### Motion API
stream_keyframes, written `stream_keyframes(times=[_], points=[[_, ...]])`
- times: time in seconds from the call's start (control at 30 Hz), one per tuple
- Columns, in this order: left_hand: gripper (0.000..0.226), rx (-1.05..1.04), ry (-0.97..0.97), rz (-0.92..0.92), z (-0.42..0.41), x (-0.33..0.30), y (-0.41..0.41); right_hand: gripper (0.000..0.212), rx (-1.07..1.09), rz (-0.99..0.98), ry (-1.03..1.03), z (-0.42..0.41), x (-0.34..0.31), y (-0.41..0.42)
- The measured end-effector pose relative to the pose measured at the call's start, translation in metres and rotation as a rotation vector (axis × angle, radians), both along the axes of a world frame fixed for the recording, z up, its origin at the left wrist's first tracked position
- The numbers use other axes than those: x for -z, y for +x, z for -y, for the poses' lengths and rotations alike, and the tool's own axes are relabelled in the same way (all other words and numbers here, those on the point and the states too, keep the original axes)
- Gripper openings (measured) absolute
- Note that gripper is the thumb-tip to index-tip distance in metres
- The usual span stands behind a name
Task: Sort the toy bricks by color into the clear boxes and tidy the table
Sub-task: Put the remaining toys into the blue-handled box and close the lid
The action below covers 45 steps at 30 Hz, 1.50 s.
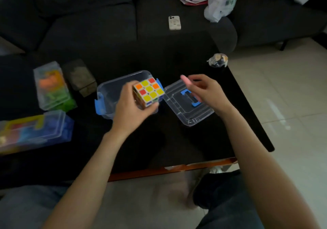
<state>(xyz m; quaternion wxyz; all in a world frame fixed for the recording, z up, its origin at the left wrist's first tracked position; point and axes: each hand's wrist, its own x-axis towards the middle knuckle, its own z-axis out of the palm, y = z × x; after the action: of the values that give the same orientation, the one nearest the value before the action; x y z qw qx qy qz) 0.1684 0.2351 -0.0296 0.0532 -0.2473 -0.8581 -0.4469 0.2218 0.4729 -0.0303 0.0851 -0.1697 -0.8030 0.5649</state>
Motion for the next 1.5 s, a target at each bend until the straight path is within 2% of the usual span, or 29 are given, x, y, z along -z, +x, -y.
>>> stream_keyframes(times=[0.07, 0.13, 0.27, 0.33, 0.4, 0.5, 0.6, 0.7, 0.77, 0.83, 0.93, 1.0, 1.13, 1.23, 1.3, 1.4, 1.5], points=[[0.069, -0.107, -0.159, -0.054, 0.024, -0.012, -0.028, 0.037, -0.081, -0.065, -0.054, 0.028, -0.018, -0.024], [0.072, -0.122, -0.357, -0.054, 0.043, -0.014, -0.056, 0.038, -0.135, -0.085, -0.010, 0.051, -0.025, -0.047], [0.075, 0.020, -0.908, -0.092, 0.069, -0.007, -0.099, 0.040, -0.178, -0.121, 0.254, 0.085, -0.024, -0.084], [0.073, 0.099, -1.069, -0.123, 0.068, 0.000, -0.104, 0.039, -0.221, -0.109, 0.395, 0.095, -0.017, -0.092], [0.068, 0.128, -1.014, -0.125, 0.072, 0.008, -0.104, 0.039, -0.279, -0.048, 0.559, 0.106, -0.007, -0.101], [0.052, 0.034, -0.674, -0.152, 0.087, 0.022, -0.096, 0.040, -0.350, -0.006, 0.798, 0.123, 0.007, -0.112], [0.047, 0.004, -0.458, -0.117, 0.087, 0.025, -0.079, 0.036, -0.387, -0.024, 0.808, 0.125, 0.011, -0.114], [0.045, 0.147, -0.450, -0.098, 0.071, 0.027, -0.069, 0.027, -0.289, -0.148, 0.762, 0.103, 0.006, -0.105], [0.034, 0.221, -0.438, -0.127, 0.060, 0.030, -0.067, 0.023, -0.184, -0.223, 0.761, 0.074, 0.008, -0.094], [0.023, 0.255, -0.403, -0.173, 0.046, 0.034, -0.069, 0.025, -0.068, -0.216, 0.785, 0.030, 0.014, -0.086], [0.019, 0.267, -0.389, -0.217, 0.029, 0.037, -0.075, 0.032, 0.086, -0.110, 0.879, -0.044, 0.031, -0.084], [0.028, 0.284, -0.400, -0.214, 0.017, 0.036, -0.081, 0.042, 0.124, 0.027, 0.963, -0.089, 0.043, -0.092], [0.040, 0.288, -0.398, -0.156, 0.001, 0.034, -0.090, 0.070, 0.083, 0.321, 0.981, -0.138, 0.053, -0.122], [0.046, 0.284, -0.369, -0.097, -0.011, 0.035, -0.096, 0.088, 0.026, 0.456, 0.942, -0.156, 0.061, -0.139], [0.050, 0.286, -0.347, -0.063, -0.017, 0.037, -0.100, 0.092, 0.058, 0.505, 0.949, -0.161, 0.069, -0.144], [0.060, 0.292, -0.321, -0.045, -0.021, 0.038, -0.103, 0.072, 0.192, 0.502, 0.990, -0.162, 0.073, -0.141], [0.048, 0.283, -0.319, -0.044, -0.020, 0.039, -0.101, 0.049, 0.258, 0.427, 0.882, -0.158, 0.074, -0.125]])
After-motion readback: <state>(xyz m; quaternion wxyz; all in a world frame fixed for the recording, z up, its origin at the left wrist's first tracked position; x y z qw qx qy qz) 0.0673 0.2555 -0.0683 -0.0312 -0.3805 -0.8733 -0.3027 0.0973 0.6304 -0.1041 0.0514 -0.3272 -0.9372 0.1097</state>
